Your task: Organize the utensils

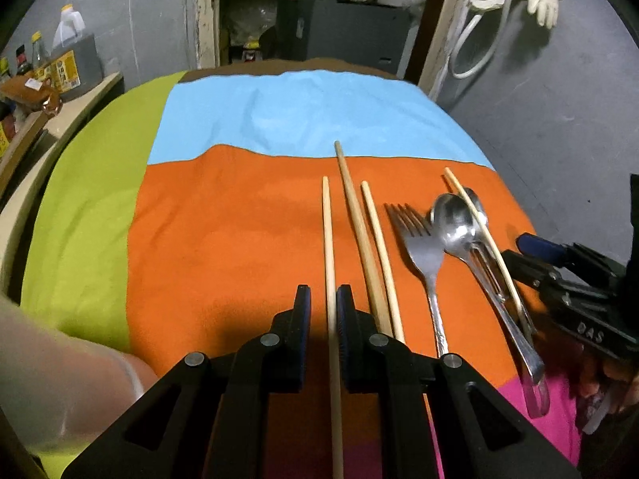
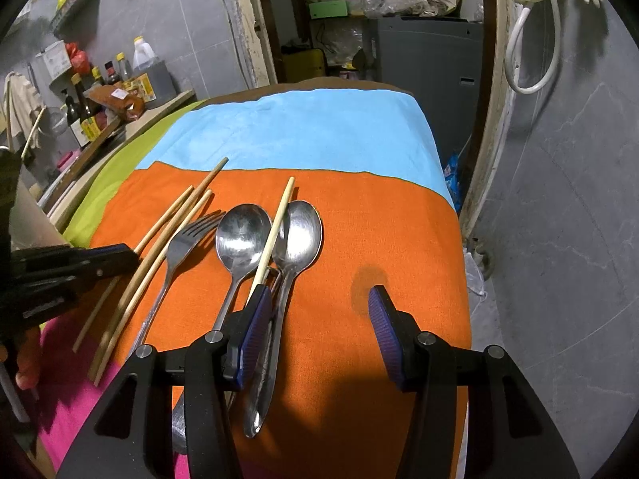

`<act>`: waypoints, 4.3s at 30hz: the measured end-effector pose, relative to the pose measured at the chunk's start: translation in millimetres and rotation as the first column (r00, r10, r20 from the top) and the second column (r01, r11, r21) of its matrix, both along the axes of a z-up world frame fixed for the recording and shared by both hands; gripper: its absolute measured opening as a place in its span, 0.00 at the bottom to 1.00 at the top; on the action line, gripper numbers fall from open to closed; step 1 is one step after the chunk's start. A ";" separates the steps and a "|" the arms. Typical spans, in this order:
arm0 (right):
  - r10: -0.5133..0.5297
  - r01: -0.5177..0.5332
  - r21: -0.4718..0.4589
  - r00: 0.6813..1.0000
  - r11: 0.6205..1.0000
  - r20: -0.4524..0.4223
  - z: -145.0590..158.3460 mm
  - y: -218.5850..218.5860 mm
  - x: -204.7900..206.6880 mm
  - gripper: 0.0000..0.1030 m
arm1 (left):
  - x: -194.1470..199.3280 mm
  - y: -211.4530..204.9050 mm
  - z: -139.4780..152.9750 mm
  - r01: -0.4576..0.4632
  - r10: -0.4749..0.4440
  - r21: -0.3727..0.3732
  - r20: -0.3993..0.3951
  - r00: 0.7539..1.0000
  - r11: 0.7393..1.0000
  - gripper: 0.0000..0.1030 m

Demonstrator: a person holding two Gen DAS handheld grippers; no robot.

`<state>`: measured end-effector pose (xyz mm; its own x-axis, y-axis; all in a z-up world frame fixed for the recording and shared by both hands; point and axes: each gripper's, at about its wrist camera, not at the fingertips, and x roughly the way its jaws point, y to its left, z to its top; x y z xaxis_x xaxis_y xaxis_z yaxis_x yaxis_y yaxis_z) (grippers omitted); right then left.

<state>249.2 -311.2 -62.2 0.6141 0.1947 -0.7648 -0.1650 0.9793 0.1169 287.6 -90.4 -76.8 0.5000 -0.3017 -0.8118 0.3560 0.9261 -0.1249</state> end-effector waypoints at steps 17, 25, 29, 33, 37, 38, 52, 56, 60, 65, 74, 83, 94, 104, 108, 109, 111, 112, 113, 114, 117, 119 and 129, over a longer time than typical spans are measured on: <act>0.083 -0.082 -0.105 0.997 0.991 0.000 -2.3 39.8 28.4 0.42 | 8.7 12.0 -0.4 -0.044 0.042 -0.067 -0.029 0.999 0.997 0.05; 0.084 -0.084 -0.047 0.996 0.995 -0.010 -2.4 36.2 32.0 0.40 | 5.3 11.1 0.9 -0.037 0.036 -0.078 -0.016 0.999 0.996 0.05; 0.049 -0.048 -0.077 0.999 0.996 0.018 2.7 27.8 31.0 0.40 | 3.4 11.0 0.4 -0.031 0.030 -0.078 -0.011 0.999 0.996 0.05; 0.026 -0.025 -0.100 1.000 0.995 0.003 0.5 21.5 34.4 0.40 | 3.5 10.5 0.1 -0.031 0.030 -0.081 -0.009 0.999 0.996 0.05; 0.049 -0.048 -0.146 0.999 0.988 0.003 -1.2 32.1 37.9 0.40 | 3.7 11.7 0.1 -0.032 0.031 -0.089 -0.012 0.999 0.996 0.05; 0.061 -0.059 -0.158 0.998 0.986 0.006 -1.2 37.4 37.8 0.40 | 2.8 11.5 0.1 -0.031 0.030 -0.089 -0.012 0.999 0.996 0.05; 0.094 -0.096 -0.154 0.995 0.983 -0.020 -4.4 46.5 35.5 0.47 | 2.5 10.9 0.6 -0.020 0.020 -0.086 -0.004 1.000 0.996 0.05; 0.084 -0.086 -0.143 0.996 0.986 -0.017 -4.6 47.0 36.9 0.46 | 4.2 9.9 0.0 -0.017 0.016 -0.088 -0.008 1.000 0.996 0.06; 0.055 -0.056 -0.104 0.998 0.993 -0.015 -3.7 42.8 42.9 0.32 | 4.6 9.8 0.4 -0.009 0.008 -0.087 -0.010 1.000 0.996 0.06; 0.040 -0.040 -0.123 0.999 0.992 -0.003 -2.7 44.8 38.9 0.31 | 3.1 10.3 2.0 -0.009 0.007 -0.092 -0.018 1.000 0.996 0.03; 0.003 0.017 -0.095 0.980 0.995 0.201 26.0 34.0 6.0 0.31 | -13.2 10.6 21.1 0.012 0.000 -0.165 0.071 0.997 0.986 0.03; -0.013 0.059 -0.079 0.870 0.995 0.492 71.5 44.3 -42.3 0.31 | -52.6 21.4 66.4 0.017 0.093 -0.290 0.360 0.928 0.957 0.03; -0.003 -0.043 0.048 0.719 0.998 0.695 138.6 74.9 -72.1 0.31 | -96.4 53.1 132.3 0.080 0.166 -0.356 0.609 0.776 0.931 0.03; 0.032 -0.230 0.156 0.649 0.961 0.760 171.7 132.9 -58.3 0.31 | -104.5 141.5 169.7 -0.081 0.323 -0.366 0.670 0.668 0.927 0.03; 0.033 -0.301 0.218 0.652 0.928 0.757 175.8 160.5 -46.2 0.31 | -94.9 198.4 164.0 -0.168 0.431 -0.435 0.626 0.649 0.884 0.03; 0.030 -0.317 0.239 0.656 0.918 0.754 175.9 167.7 -42.5 0.31 | -90.9 209.0 162.1 -0.187 0.456 -0.452 0.615 0.643 0.872 0.03; 0.025 -0.336 0.264 0.659 0.904 0.752 174.7 179.7 -38.3 0.31 | -85.7 231.3 157.8 -0.221 0.503 -0.486 0.589 0.632 0.846 0.03; 0.023 -0.342 0.273 0.660 0.899 0.751 173.0 185.8 -36.1 0.31 | -83.0 241.9 155.4 -0.233 0.525 -0.505 0.575 0.628 0.831 0.03; 0.021 -0.347 0.282 0.661 0.895 0.750 170.8 192.3 -34.0 0.31 | -79.3 249.6 152.1 -0.244 0.545 -0.521 0.564 0.620 0.818 0.03; 0.016 -0.349 0.289 0.662 0.891 0.749 167.6 198.6 -31.8 0.31 | -82.7 255.5 149.9 -0.252 0.558 -0.530 0.563 0.610 0.810 0.03; -0.006 -0.341 0.310 0.664 0.887 0.747 156.8 210.9 -27.8 0.31 | -77.7 267.7 144.0 -0.271 0.598 -0.564 0.544 0.588 0.780 0.03; -0.024 -0.328 0.324 0.669 0.887 0.743 149.7 214.8 -25.0 0.31 | -71.8 271.0 142.3 -0.270 0.608 -0.581 0.529 0.592 0.768 0.03; -0.024 -0.317 0.346 0.706 0.883 0.708 122.6 222.6 -8.0 0.31 | -64.9 253.4 124.0 -0.293 0.584 -0.531 0.537 0.609 0.795 0.03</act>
<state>241.2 -88.6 60.3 0.8560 0.5160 0.0314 -0.5013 0.8137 0.2943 222.7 163.0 47.2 0.9913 -0.0827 -0.1026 0.0374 0.9231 -0.3827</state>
